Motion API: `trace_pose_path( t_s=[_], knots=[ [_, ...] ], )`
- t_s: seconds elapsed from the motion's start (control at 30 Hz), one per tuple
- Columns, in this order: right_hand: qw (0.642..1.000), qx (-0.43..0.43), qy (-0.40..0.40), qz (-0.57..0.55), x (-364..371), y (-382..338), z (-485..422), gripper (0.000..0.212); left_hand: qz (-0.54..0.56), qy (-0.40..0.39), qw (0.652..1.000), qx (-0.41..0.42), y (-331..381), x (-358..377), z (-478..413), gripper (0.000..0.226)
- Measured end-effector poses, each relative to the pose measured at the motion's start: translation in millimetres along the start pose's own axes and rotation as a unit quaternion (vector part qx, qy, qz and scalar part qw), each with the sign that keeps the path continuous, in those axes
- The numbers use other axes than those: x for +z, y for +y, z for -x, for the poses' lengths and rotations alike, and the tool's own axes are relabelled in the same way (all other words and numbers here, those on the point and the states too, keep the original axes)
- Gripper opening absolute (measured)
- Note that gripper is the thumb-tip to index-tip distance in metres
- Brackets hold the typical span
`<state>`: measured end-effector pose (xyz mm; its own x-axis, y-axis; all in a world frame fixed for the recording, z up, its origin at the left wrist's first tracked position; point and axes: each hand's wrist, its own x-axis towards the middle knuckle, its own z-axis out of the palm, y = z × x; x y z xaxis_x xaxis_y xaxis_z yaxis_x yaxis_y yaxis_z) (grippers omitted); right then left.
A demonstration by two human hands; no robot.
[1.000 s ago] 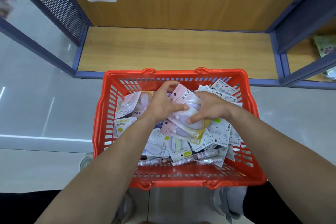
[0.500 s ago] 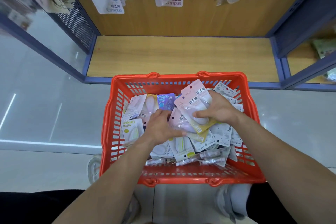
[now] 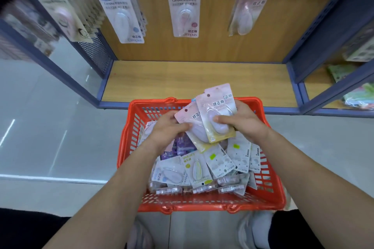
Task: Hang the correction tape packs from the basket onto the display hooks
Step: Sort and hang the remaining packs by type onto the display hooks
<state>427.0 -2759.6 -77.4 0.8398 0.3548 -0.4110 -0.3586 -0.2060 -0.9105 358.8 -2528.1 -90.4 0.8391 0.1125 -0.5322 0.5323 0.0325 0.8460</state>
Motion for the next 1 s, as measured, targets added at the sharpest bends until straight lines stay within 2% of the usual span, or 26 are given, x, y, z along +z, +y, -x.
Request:
trace_pose_path(
  t_s=[0.1,0.17,0.47,0.53,0.67,0.77,0.87,1.0],
  knots=[
    [1.0,-0.021,0.001,0.0,-0.3,-25.4,7.8,0.046,0.086,0.023,0.996,0.013,27.3,-9.0,13.3,0.023],
    [0.999,-0.032,0.01,-0.012,-0.9,-40.8,16.4,0.042,0.119,0.017,0.993,0.017,41.9,-12.5,24.1,0.019],
    [0.995,-0.074,0.056,-0.046,7.1,-90.3,66.9,0.043,0.105,0.039,0.988,0.107,97.0,13.9,69.0,0.015],
    [0.994,-0.084,0.047,-0.05,4.0,-102.2,79.7,0.042,0.103,0.003,0.986,0.129,104.8,18.4,79.1,0.025],
    [0.995,-0.085,0.023,-0.05,-2.9,-119.1,99.7,0.034,0.078,-0.033,0.985,0.151,113.5,29.8,92.7,0.066],
    [0.995,-0.08,0.013,-0.051,-7.3,-124.6,108.5,0.032,0.053,-0.038,0.983,0.171,120.0,41.2,97.8,0.074],
    [0.994,-0.08,0.019,-0.069,-13.8,-118.9,110.1,0.035,0.046,-0.027,0.981,0.186,121.1,51.6,97.0,0.065],
    [0.99,-0.089,0.059,-0.089,-18.1,-106.9,102.3,0.058,0.031,-0.022,0.979,0.198,119.4,65.5,88.6,0.05]
  ],
)
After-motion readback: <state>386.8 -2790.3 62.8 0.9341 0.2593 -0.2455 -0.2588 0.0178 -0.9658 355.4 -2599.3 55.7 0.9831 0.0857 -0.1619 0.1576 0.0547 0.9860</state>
